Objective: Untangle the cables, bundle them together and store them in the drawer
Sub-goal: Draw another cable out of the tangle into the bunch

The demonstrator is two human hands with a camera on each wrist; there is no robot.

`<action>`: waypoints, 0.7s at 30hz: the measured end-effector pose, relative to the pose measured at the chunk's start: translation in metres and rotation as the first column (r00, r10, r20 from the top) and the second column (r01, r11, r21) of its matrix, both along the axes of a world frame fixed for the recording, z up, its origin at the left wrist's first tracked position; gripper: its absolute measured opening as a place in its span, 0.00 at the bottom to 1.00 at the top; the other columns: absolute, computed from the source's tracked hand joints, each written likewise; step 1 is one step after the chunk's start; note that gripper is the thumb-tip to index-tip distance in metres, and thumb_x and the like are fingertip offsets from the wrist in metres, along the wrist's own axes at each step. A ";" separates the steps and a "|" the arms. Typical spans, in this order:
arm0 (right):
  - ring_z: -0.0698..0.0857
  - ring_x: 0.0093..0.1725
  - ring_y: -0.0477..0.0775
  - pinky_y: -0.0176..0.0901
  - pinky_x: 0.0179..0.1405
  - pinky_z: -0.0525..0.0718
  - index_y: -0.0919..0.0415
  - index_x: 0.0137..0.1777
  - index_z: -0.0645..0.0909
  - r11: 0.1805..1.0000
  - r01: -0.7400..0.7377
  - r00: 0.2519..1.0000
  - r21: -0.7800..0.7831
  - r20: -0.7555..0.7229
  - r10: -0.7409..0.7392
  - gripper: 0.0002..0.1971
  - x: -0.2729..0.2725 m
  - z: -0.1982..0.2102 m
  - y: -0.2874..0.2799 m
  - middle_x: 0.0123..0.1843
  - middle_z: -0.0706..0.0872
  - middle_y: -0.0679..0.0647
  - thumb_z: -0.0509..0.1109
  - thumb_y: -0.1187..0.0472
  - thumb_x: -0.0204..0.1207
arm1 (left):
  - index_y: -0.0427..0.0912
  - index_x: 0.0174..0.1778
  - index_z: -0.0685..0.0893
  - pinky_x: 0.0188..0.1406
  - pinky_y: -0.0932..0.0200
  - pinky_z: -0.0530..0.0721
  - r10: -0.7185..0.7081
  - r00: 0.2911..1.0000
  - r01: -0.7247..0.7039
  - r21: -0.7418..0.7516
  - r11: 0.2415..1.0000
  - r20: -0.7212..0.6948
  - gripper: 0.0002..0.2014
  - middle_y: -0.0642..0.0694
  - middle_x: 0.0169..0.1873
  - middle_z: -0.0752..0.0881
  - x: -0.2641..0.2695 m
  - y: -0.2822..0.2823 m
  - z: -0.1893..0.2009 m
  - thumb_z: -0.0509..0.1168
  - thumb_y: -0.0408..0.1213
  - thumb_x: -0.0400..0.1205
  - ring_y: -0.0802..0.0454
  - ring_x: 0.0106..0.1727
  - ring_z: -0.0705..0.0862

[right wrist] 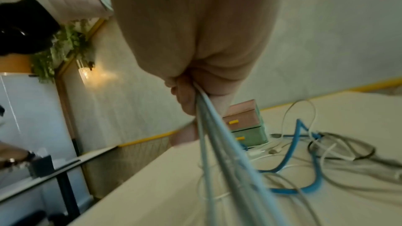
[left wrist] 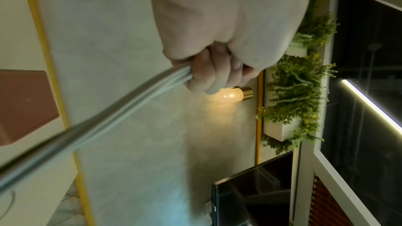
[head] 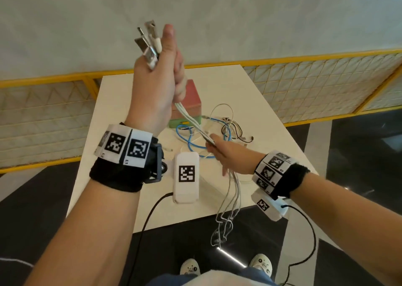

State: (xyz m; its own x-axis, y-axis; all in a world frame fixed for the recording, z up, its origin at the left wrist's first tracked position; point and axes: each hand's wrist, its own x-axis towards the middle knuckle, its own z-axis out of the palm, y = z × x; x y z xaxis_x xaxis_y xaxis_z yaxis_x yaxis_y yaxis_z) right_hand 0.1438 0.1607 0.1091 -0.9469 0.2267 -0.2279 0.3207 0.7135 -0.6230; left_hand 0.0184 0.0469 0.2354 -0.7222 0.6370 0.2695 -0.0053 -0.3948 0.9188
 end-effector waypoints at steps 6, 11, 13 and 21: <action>0.77 0.41 0.49 0.30 0.41 0.76 0.67 0.66 0.69 0.935 0.047 0.987 -0.352 0.158 0.009 0.18 -0.014 -0.020 -0.001 0.46 0.75 0.56 0.60 0.68 0.76 | 0.50 0.25 0.63 0.18 0.63 0.52 0.021 0.999 -0.016 -0.120 0.993 0.041 0.24 0.54 0.19 0.58 -0.019 -0.011 -0.010 0.64 0.46 0.85 0.56 0.18 0.53; 0.85 0.51 0.57 0.44 0.49 0.80 0.58 0.62 0.74 0.928 0.231 0.953 -0.293 0.259 -0.156 0.13 -0.015 -0.050 0.016 0.54 0.78 0.55 0.60 0.66 0.79 | 0.50 0.20 0.64 0.19 0.62 0.64 0.066 0.998 -0.063 -0.245 0.968 0.007 0.27 0.52 0.17 0.64 -0.027 -0.013 -0.030 0.61 0.49 0.87 0.53 0.18 0.63; 0.84 0.53 0.58 0.44 0.49 0.81 0.53 0.67 0.74 0.913 0.225 0.953 -0.340 0.271 -0.134 0.16 -0.018 -0.055 0.012 0.55 0.78 0.53 0.60 0.64 0.81 | 0.49 0.18 0.66 0.20 0.62 0.69 0.076 0.997 -0.074 -0.302 0.951 -0.004 0.29 0.50 0.18 0.67 -0.027 -0.014 -0.041 0.60 0.50 0.87 0.51 0.19 0.69; 0.78 0.69 0.53 0.41 0.65 0.77 0.60 0.74 0.74 0.854 0.382 0.924 -0.352 0.149 -0.352 0.22 -0.044 -0.076 0.007 0.74 0.75 0.54 0.66 0.56 0.80 | 0.46 0.24 0.72 0.17 0.64 0.54 0.042 0.999 -0.033 -0.389 0.921 0.015 0.26 0.54 0.15 0.62 -0.029 -0.018 -0.073 0.57 0.53 0.88 0.57 0.16 0.58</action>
State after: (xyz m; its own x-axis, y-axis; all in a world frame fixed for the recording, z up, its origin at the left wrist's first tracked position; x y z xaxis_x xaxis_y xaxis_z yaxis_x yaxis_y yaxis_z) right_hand 0.0999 0.1675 0.0327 -0.7875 0.4398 -0.4318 0.5715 0.2587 -0.7787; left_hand -0.0106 0.0285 0.1625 -0.7508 0.6605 -0.0106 -0.0203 -0.0070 0.9998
